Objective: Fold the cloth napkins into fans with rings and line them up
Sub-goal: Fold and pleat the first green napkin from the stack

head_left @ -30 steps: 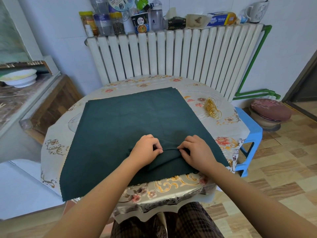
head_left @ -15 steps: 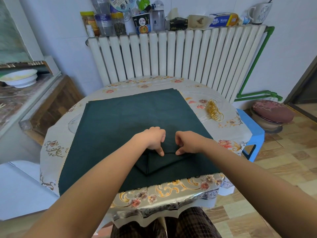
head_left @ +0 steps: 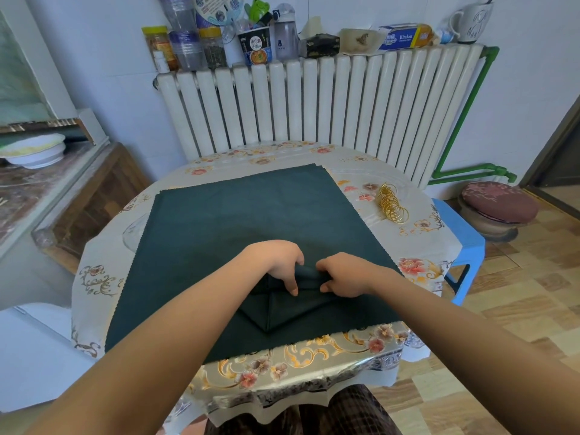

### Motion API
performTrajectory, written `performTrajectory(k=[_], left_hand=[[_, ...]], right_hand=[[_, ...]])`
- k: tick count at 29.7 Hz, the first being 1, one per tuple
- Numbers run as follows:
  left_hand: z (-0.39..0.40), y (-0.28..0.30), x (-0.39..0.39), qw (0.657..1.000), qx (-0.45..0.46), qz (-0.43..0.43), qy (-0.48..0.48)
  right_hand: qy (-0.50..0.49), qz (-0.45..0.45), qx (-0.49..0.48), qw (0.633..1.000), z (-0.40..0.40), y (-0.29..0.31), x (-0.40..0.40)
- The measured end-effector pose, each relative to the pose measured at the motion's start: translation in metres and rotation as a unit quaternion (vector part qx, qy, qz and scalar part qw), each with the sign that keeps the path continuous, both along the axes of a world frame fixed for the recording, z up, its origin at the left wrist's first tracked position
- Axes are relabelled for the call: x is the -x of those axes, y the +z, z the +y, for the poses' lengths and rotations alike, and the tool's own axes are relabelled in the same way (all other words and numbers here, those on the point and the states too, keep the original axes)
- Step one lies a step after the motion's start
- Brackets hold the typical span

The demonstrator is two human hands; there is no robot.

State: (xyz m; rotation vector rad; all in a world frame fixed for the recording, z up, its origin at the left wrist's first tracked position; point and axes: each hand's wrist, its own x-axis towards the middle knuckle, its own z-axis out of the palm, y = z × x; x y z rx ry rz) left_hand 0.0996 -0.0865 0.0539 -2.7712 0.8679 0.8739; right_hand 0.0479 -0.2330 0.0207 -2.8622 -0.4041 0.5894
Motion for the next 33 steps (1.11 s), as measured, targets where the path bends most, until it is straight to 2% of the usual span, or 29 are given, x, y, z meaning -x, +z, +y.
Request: performTrajectory(k=[4,7,10,12,14,16,21,26,30,33], left_hand=[[0.006,0.010,0.002,0.999,-0.035,0.026,0.016],[0.010,0.023,0.001,0.999,-0.047,-0.021,0.017],[0.014,0.039,-0.002,0.984,-0.046,-0.174,0.001],[0.014,0.047,-0.001,0.949,-0.061,-0.306,-0.039],[0.014,0.047,0.006,0.920,-0.082,-0.375,-0.075],[0.016,0.037,0.017,0.925,-0.099,-0.355,-0.092],[0.025,0.012,0.043,0.965,-0.126,-0.222,-0.055],[0.027,0.006,0.049,0.977,-0.137,-0.159,-0.037],[0.036,0.007,0.048,0.987,-0.105,-0.117,-0.030],[0.045,0.009,0.045,0.997,-0.051,-0.050,0.002]], right_hand=[[-0.001,-0.007,-0.040,0.999,0.003,0.002,0.003],[0.002,-0.038,-0.052,0.998,0.008,0.007,0.000],[-0.018,-0.177,-0.051,0.983,0.011,0.011,-0.007],[-0.031,-0.294,-0.066,0.953,0.013,0.011,-0.010],[-0.031,-0.350,-0.095,0.931,0.014,0.007,-0.006],[-0.019,-0.333,-0.110,0.936,0.014,-0.002,0.003],[0.000,-0.201,-0.139,0.970,0.017,-0.023,0.028],[0.000,-0.154,-0.130,0.980,0.020,-0.023,0.033],[-0.022,-0.130,-0.146,0.980,0.020,-0.019,0.032],[-0.039,-0.114,-0.155,0.980,0.019,-0.017,0.030]])
